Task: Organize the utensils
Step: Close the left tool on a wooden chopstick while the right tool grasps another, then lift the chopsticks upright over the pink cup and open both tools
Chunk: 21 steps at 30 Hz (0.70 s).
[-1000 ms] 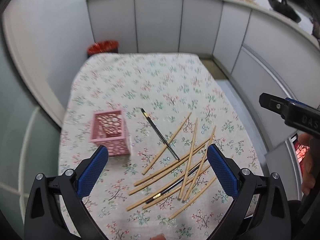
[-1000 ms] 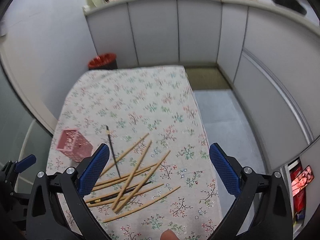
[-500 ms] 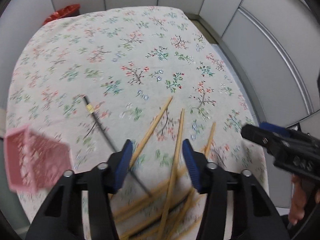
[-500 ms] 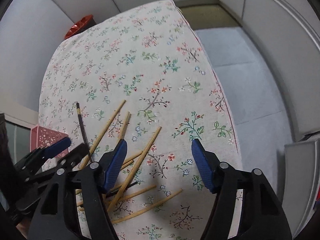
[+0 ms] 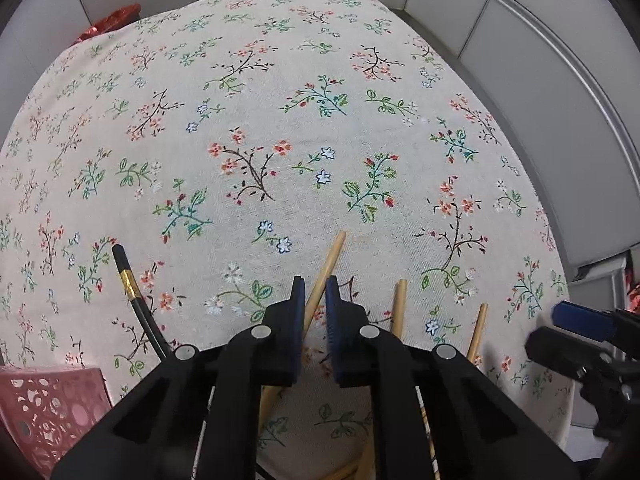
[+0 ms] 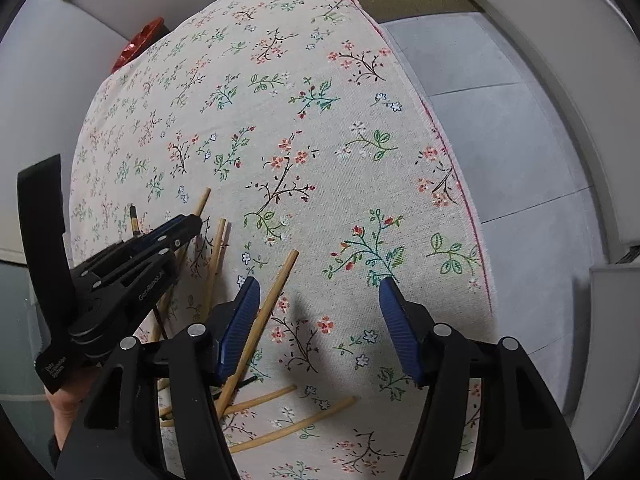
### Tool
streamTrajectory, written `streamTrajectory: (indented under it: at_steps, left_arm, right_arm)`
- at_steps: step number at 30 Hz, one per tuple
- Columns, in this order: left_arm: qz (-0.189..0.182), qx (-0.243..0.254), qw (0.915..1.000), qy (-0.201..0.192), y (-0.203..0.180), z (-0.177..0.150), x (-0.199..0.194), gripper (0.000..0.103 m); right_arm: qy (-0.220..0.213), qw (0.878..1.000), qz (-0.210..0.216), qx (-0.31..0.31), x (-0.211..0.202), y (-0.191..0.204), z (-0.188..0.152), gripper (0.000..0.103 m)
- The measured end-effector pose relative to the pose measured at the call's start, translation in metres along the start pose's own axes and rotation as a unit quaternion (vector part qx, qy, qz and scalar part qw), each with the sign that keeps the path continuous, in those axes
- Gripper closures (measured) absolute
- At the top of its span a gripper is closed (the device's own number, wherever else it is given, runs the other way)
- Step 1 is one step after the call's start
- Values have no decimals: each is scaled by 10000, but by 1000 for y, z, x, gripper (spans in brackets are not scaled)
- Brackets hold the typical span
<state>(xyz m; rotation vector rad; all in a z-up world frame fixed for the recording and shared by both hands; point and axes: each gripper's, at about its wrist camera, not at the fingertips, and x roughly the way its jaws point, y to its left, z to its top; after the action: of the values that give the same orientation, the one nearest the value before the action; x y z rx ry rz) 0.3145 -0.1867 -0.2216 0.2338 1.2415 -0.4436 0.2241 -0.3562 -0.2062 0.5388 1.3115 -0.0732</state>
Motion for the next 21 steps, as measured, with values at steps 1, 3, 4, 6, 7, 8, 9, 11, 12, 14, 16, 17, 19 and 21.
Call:
streamTrajectory:
  at_steps: [1,3,4,6,7,8,9,11,12,14,16,17,19,21]
  left_arm:
    - [13,-15,10000,-5,1,-2,-2,93]
    - [73,15,9999,-75,3,-7,-12,94]
    - [90,26,9999,-119,2,-9,-17,94]
    - [107,40,9995,-293,4,-16,-40,94]
    - [108,42,9993,-349,4,-18,-47,94]
    - [131,54,9988,-460,3,-23,-61,95]
    - [167,72,9982,-564,4,-27,-73,95]
    - [213,125,9967,-769,2,-31,-93,95]
    - [221,134,9960,-857,2,-32,-101,95]
    - [287,182,9939,-1046,2,-42,-121,96]
    - [311,194,9920,-1204,3,-51,-137,96]
    - [317,175,9905,-1329,5,-58,-149,96]
    - [378,164,9881,-1482,6,-65,-158,96]
    - [358,65,9856,-1652,14,-74,-171,97]
  right_arm:
    - [5,10000,-2,16,2,1,0,48]
    - [57,10000,37,37,8,5,0,53]
    - [97,9999,71,62,11,7,0,56]
    - [172,9998,104,98,17,12,0,59]
    - [196,9997,99,99,20,14,-1,61]
    - [217,9997,64,81,22,17,-2,62]
    - [230,9997,-14,39,25,21,-2,64]
    - [182,9996,-201,-45,28,29,-5,68]
    - [141,9991,-353,-160,30,34,-4,70]
    - [73,9977,-601,-304,32,38,-2,72]
    - [-18,9953,-859,-436,33,42,-1,81]
    - [-40,9951,-881,-455,34,41,-1,87]
    - [-100,9957,-840,-386,34,36,2,93]
    - [-127,9974,-657,-268,33,27,7,97]
